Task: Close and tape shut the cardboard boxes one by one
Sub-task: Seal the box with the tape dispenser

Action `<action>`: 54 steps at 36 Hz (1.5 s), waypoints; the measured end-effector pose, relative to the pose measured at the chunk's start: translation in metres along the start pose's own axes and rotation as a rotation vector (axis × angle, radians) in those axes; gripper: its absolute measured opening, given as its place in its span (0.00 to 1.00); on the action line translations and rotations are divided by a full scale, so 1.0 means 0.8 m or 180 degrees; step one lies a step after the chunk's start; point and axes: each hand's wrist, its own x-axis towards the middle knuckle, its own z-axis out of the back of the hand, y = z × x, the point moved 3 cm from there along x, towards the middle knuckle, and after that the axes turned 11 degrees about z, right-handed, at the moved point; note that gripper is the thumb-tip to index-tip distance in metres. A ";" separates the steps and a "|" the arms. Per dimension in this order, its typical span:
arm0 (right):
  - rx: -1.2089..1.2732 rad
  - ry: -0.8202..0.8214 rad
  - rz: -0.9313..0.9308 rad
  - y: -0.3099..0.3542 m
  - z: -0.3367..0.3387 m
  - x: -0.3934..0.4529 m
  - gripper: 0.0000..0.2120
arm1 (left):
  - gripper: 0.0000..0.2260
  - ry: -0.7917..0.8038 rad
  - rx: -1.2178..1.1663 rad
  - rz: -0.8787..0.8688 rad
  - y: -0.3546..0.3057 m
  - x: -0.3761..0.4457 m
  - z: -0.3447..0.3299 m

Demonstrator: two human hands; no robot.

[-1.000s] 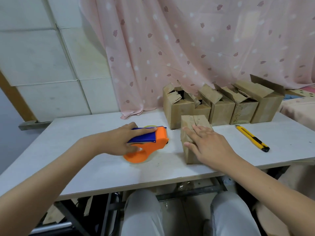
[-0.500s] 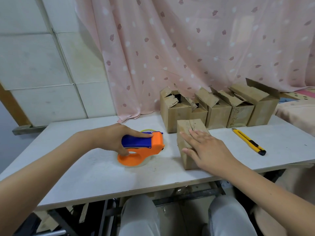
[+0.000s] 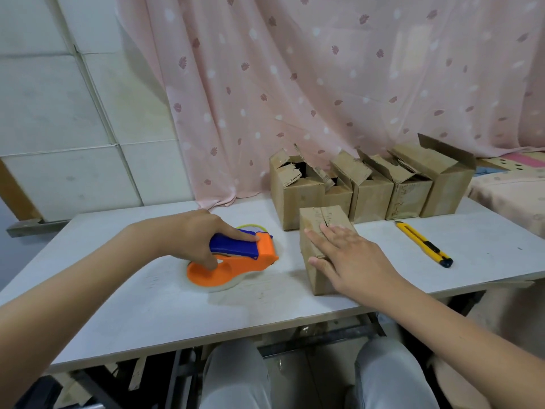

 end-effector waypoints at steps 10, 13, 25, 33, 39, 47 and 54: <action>-0.0036 0.0058 -0.0011 0.000 -0.001 0.002 0.44 | 0.31 -0.0068 0.0940 -0.0166 -0.053 0.020 0.022; -0.0023 0.0091 -0.0013 0.003 0.002 0.001 0.37 | 0.30 0.0163 0.0928 -0.0136 -0.062 0.026 0.030; -0.0079 0.0038 0.0007 0.002 -0.002 0.003 0.39 | 0.26 0.0772 0.1037 0.0173 -0.091 0.052 0.047; 0.0018 -0.0034 -0.0007 0.000 -0.009 0.005 0.43 | 0.28 0.0451 0.0671 0.0372 -0.037 0.029 0.055; 0.0005 0.0002 -0.0019 0.000 -0.005 0.003 0.39 | 0.29 0.0250 0.0623 0.0812 0.010 0.008 0.068; 0.0150 -0.0198 -0.0184 0.007 0.006 -0.001 0.32 | 0.30 -0.0938 0.0749 0.1596 0.076 0.009 -0.003; 0.0263 -0.0195 -0.0253 0.008 0.015 -0.004 0.31 | 0.34 -0.1484 0.1118 0.2249 0.074 0.022 -0.070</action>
